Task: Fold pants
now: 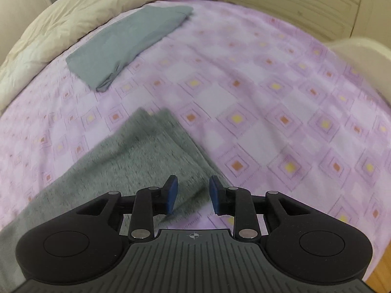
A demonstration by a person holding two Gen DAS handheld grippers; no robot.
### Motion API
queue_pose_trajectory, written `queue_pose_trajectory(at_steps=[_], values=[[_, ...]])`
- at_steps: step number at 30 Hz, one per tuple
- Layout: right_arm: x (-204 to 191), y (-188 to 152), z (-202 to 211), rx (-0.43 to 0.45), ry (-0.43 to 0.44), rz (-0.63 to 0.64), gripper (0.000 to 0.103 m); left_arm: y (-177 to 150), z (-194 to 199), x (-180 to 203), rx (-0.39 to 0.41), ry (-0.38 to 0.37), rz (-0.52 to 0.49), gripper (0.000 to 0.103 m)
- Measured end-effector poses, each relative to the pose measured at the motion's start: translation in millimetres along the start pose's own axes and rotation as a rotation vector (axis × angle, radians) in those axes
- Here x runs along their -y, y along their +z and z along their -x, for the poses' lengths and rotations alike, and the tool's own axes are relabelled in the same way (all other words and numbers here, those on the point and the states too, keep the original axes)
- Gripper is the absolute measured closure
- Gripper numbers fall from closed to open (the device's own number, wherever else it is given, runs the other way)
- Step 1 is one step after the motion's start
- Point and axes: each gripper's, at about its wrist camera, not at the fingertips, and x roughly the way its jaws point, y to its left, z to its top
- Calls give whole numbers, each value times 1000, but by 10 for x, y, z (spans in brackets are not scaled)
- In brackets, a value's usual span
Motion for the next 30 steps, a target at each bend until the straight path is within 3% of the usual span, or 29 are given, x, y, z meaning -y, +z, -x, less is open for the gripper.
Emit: queue_pose_trajectory(at_steps=[11, 14, 19, 20, 22, 24, 26, 29, 30], values=[[146, 86, -145, -40, 108, 34, 75, -865, 426, 670, -109, -46, -110, 75], [100, 124, -91, -53, 146, 70, 100, -977, 433, 761, -135, -46, -102, 75], [-90, 262, 511, 120, 260, 240, 100, -1148, 518, 886, -132, -38, -116, 75], [-63, 284, 556, 134, 249, 250, 100, -1157, 532, 910, -126, -37, -120, 75], [40, 299, 401, 75, 189, 249, 100, -1161, 521, 950, -124, -38, -121, 75], [181, 251, 85, -12, 107, 246, 97, -1159, 461, 975, -135, -46, -116, 75], [239, 236, -47, -78, 111, 261, 95, -1153, 470, 997, -139, -44, -115, 75], [246, 277, 195, 73, 220, 314, 74, -1153, 532, 977, -117, -35, -109, 74], [227, 316, 226, 103, 247, 339, 72, -1163, 535, 965, -118, -27, -104, 74]])
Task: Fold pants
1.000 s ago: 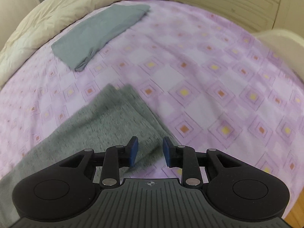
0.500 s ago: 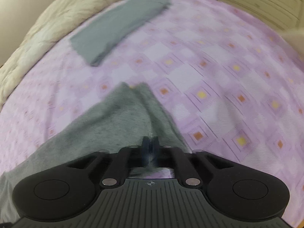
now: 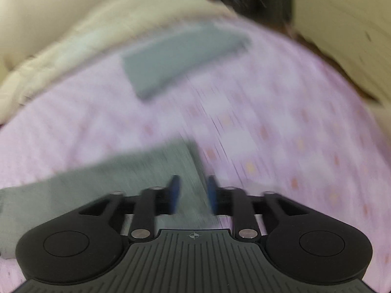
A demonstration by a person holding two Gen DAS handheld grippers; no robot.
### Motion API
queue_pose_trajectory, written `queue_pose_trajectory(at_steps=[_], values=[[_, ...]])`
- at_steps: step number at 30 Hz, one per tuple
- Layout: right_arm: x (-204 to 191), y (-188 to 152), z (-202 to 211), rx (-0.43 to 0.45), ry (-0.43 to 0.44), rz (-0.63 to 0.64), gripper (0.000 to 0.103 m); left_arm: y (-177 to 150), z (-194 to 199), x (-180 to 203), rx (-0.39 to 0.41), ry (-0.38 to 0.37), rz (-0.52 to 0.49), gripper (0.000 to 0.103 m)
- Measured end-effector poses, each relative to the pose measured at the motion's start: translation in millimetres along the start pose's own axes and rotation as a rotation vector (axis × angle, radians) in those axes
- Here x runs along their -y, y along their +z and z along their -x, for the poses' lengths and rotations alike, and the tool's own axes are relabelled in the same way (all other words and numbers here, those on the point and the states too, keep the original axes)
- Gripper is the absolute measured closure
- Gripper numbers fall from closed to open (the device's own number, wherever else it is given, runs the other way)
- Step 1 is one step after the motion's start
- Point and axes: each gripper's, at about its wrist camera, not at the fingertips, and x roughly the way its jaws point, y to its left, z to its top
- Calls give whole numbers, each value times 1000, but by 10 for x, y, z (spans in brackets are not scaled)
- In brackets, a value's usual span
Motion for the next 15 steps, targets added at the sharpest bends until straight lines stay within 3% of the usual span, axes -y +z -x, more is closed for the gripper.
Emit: queue_pose_trajectory(at_steps=[7, 12, 13, 14, 15], values=[[26, 383, -545, -42, 52, 78, 71, -79, -57, -86, -48, 38, 64, 74], [-21, 412, -901, -171, 80, 64, 73, -94, -42, -110, -54, 62, 101, 74], [-78, 389, -885, -173, 88, 75, 78, -99, -48, -121, -57, 65, 106, 74], [-143, 373, -827, -151, 100, 94, 99, -105, -49, -127, -59, 67, 112, 74], [-215, 368, -747, -125, 116, 115, 99, -111, -49, -138, -61, 71, 118, 74]])
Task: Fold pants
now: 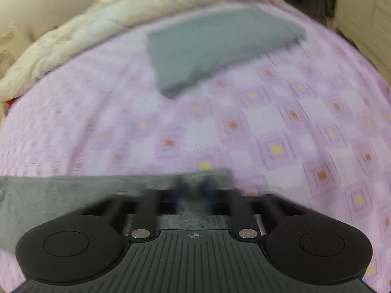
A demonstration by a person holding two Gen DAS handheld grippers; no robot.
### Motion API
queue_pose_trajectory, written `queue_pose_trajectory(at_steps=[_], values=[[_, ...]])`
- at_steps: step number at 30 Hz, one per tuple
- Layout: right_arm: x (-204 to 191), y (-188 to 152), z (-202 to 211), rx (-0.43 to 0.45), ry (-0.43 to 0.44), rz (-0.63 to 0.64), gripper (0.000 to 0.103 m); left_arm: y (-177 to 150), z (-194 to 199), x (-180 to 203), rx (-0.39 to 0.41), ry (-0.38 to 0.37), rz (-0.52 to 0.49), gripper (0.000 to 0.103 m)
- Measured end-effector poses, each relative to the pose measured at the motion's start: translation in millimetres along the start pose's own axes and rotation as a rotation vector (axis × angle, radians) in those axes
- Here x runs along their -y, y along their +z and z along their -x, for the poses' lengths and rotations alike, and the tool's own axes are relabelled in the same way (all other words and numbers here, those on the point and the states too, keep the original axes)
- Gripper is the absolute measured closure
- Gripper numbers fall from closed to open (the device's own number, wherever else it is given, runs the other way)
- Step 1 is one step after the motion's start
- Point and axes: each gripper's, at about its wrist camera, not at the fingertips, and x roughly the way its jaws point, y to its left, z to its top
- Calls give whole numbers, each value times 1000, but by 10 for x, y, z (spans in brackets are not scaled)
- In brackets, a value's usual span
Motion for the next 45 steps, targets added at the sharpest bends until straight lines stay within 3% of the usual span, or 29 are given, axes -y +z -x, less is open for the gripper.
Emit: queue_pose_trajectory(at_steps=[2, 4, 6, 8, 10, 13, 15, 19, 22, 27, 34, 38, 40, 41, 45], values=[[-134, -16, 149, 56, 19, 38, 99, -9, -8, -21, -5, 10, 9, 74], [-167, 17, 191, 96, -59, 57, 99, -17, -17, -52, -8, 19, 19, 74], [-82, 31, 88, 75, -137, 24, 99, -25, -27, -87, -10, 26, 28, 74], [11, 8, -71, 23, -154, -18, 99, -31, -43, -113, -13, 32, 31, 74], [19, -48, -172, -20, -183, 22, 99, -45, -45, -138, -11, 44, 28, 74], [-76, -122, -114, 4, -207, 68, 96, -85, -16, -213, -3, 52, 38, 74], [-130, -158, -25, 54, -229, 68, 78, -121, 3, -295, 2, 57, 51, 74], [-290, -91, 129, 140, -260, 120, 75, -127, -31, -514, 5, 78, 61, 73], [-498, -95, 255, 177, -214, 156, 75, -65, -59, -747, 18, 98, 63, 72], [-1087, -230, 283, 157, -122, 231, 75, 196, -154, -1242, 74, 134, 38, 70], [-2381, -551, 107, 93, -16, 283, 75, 759, -508, -2030, 164, 170, -69, 68], [-3135, -666, -8, 53, 68, 330, 75, 967, -895, -2573, 155, 194, -121, 66], [-3514, -694, -106, 30, 118, 384, 75, 1022, -1141, -2885, 110, 214, -109, 65], [-3666, -693, -141, 22, 139, 408, 75, 1046, -1223, -3021, 92, 214, -91, 49], [-4239, -572, -424, -7, 231, 503, 75, 1021, -1184, -3435, 98, 49, -16, 46]])
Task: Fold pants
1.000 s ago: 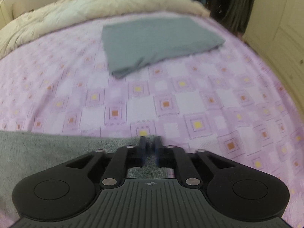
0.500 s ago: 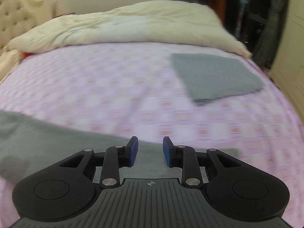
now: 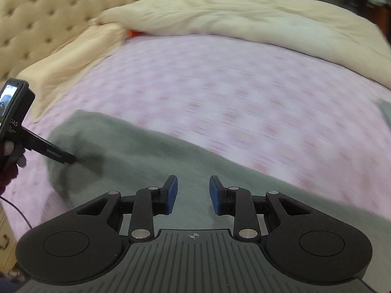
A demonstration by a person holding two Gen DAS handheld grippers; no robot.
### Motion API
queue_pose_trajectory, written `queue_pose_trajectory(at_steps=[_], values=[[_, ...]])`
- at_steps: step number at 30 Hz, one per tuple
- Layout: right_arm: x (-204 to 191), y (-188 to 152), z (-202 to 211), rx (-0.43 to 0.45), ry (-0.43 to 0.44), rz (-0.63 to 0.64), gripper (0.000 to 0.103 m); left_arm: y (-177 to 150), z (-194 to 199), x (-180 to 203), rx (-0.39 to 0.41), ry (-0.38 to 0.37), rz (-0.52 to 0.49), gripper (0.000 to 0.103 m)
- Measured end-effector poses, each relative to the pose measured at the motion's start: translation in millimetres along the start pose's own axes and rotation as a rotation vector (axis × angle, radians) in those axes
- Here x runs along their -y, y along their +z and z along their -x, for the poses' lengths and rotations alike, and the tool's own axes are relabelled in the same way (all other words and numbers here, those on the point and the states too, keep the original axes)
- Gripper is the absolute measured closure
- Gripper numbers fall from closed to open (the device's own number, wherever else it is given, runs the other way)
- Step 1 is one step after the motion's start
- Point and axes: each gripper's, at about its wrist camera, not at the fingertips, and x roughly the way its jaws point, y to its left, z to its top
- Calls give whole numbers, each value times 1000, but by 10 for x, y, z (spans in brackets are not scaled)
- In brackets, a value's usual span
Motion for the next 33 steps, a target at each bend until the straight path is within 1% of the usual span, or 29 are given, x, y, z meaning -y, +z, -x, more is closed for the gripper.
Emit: queue_pose_trajectory(at_steps=[2, 5, 8, 11, 12, 14, 18, 20, 23, 25, 27, 29, 31, 33], values=[[-166, 178, -234, -14, 31, 65, 74, -52, 26, 18, 5, -6, -47, 46], [-380, 445, -589, -37, 63, 172, 72, -174, 41, 110, 38, 10, -117, 46], [-535, 657, -909, -51, 98, 244, 71, -205, 56, 110, 49, -4, -116, 46], [-626, 752, -1195, -102, 107, 297, 72, -192, 71, 9, 42, -52, -101, 46], [-675, 726, -1246, -127, 116, 316, 76, -189, 96, -24, 39, -71, -101, 46], [-749, 690, -1206, -137, 166, 345, 93, -113, 150, -185, 43, -99, -86, 47], [-932, 513, -914, -101, 178, 448, 95, 54, 369, -474, 118, -104, -23, 47], [-999, 451, -811, -90, 176, 478, 95, 223, 430, -615, 158, -94, 13, 47], [-1045, 402, -744, -90, 175, 494, 98, 563, 383, -783, 200, -87, 57, 47], [-1068, 408, -730, -91, 179, 480, 98, 800, 284, -859, 208, -67, 86, 47], [-1062, 411, -737, -98, 184, 462, 98, 1011, 156, -920, 200, -71, 106, 47], [-1056, 428, -780, -102, 190, 458, 98, 1209, -21, -918, 168, -79, 104, 46], [-1062, 424, -791, -105, 196, 461, 98, 1277, -203, -886, 103, -97, 90, 46], [-1062, 423, -796, -109, 203, 456, 98, 1305, -372, -811, 14, -148, 58, 46]])
